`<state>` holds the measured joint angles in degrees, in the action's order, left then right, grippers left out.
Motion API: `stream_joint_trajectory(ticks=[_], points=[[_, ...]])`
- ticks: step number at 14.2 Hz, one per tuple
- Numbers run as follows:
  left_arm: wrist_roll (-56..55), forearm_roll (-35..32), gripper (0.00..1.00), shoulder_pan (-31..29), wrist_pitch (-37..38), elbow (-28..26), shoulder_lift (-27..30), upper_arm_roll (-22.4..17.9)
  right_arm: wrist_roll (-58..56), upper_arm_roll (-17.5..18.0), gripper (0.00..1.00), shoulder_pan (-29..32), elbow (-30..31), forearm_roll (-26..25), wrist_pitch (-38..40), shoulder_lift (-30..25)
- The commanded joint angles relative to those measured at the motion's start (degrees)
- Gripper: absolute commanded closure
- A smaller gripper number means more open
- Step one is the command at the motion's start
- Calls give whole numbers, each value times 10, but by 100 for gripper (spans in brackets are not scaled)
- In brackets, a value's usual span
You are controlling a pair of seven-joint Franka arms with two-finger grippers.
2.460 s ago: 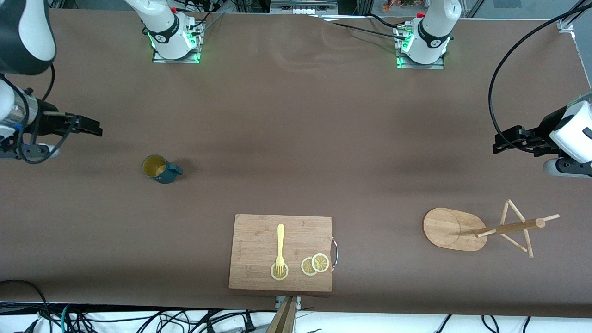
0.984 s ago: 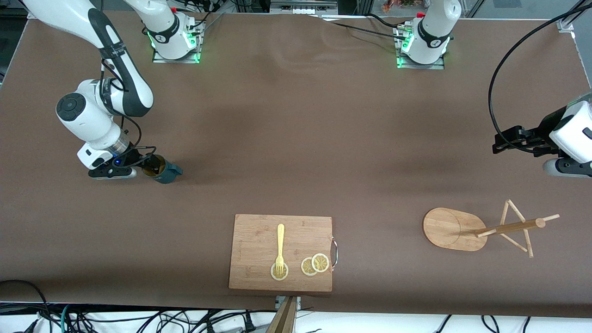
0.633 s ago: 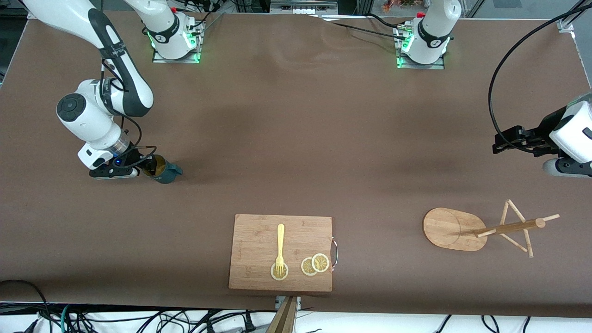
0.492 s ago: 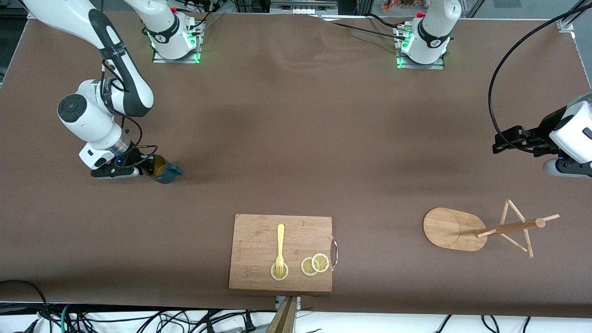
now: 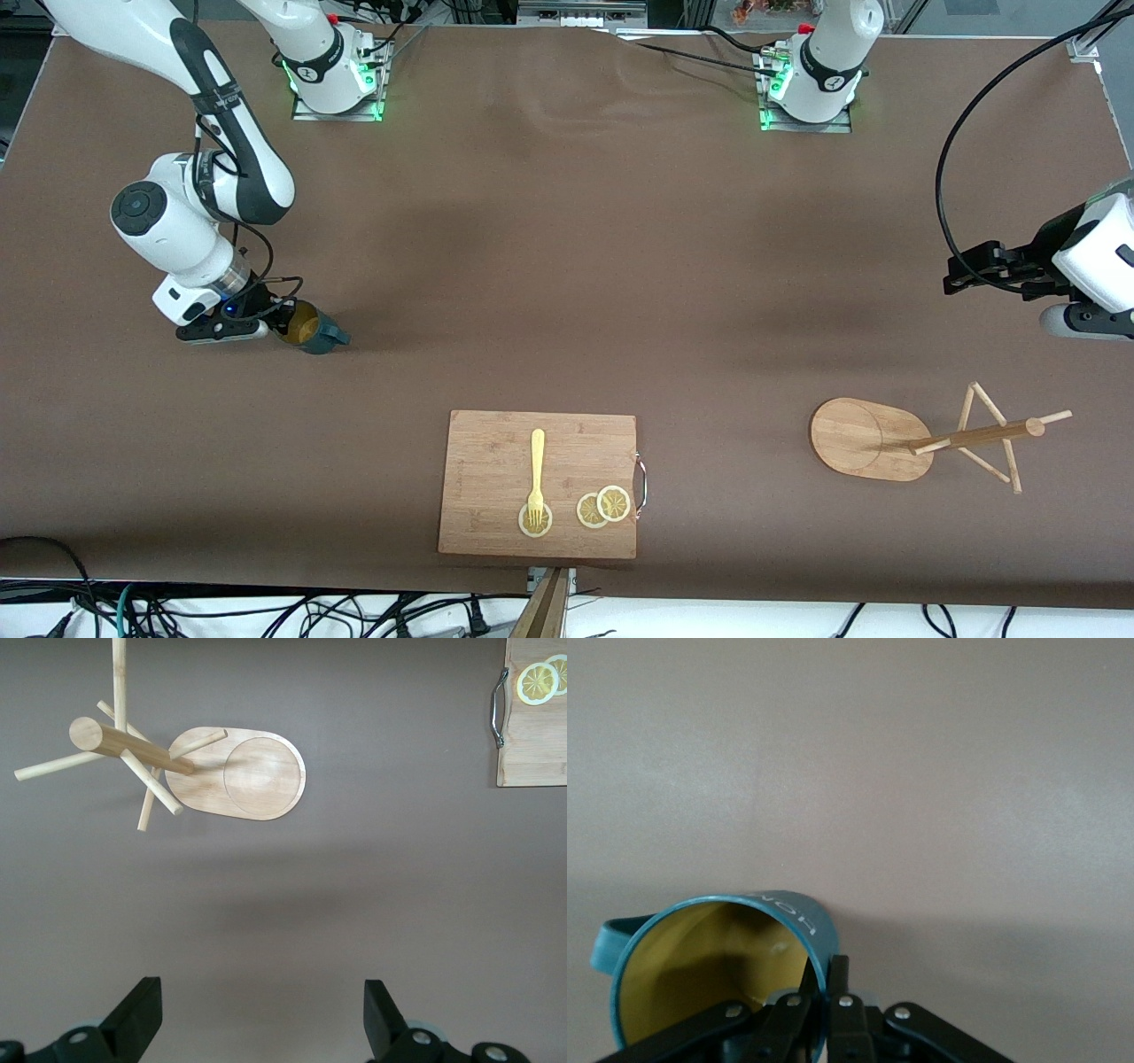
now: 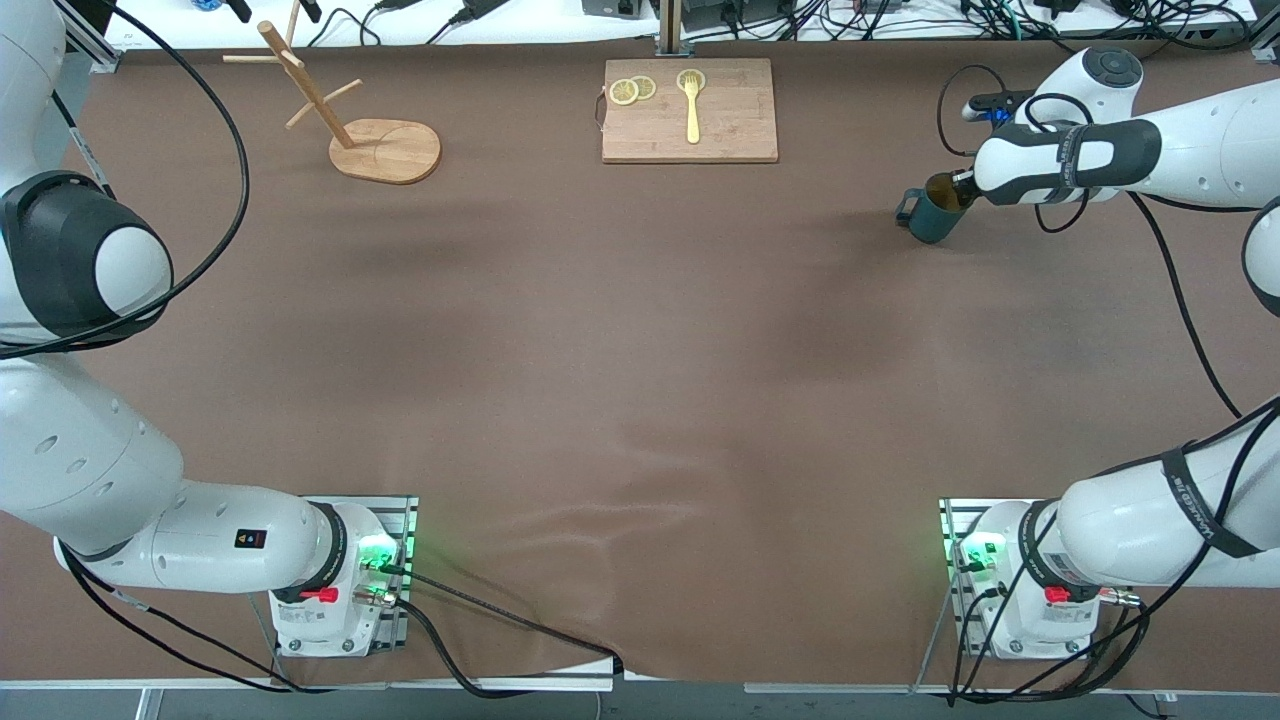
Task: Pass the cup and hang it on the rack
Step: 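Carry the teal mug with the right gripper toward the table middle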
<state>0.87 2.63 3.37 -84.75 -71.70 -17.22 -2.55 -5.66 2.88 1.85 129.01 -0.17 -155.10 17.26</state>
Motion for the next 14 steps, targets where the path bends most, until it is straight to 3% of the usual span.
stream_joint_trajectory(ticks=[1, 5, 8, 11, 14], points=[[-1, -5, 0, 3, 8, 22, -10, -4, -9, 1, 100, 1, -18, -9, 43, -14], [-1, -5, 0, 3, 9, 22, -10, -3, -22, 25, 100, -5, -117, -10, 197, -15], [-1, -5, 0, 3, 10, 22, -10, -3, -15, 49, 100, -39, -190, -9, 264, -5], [-1, -5, 0, 3, 10, 22, -9, -4, 31, 49, 100, -110, -256, -6, 282, 28], [-1, -5, 0, 3, 9, 22, -10, -3, 156, 49, 100, -184, -334, -4, 290, 82]])
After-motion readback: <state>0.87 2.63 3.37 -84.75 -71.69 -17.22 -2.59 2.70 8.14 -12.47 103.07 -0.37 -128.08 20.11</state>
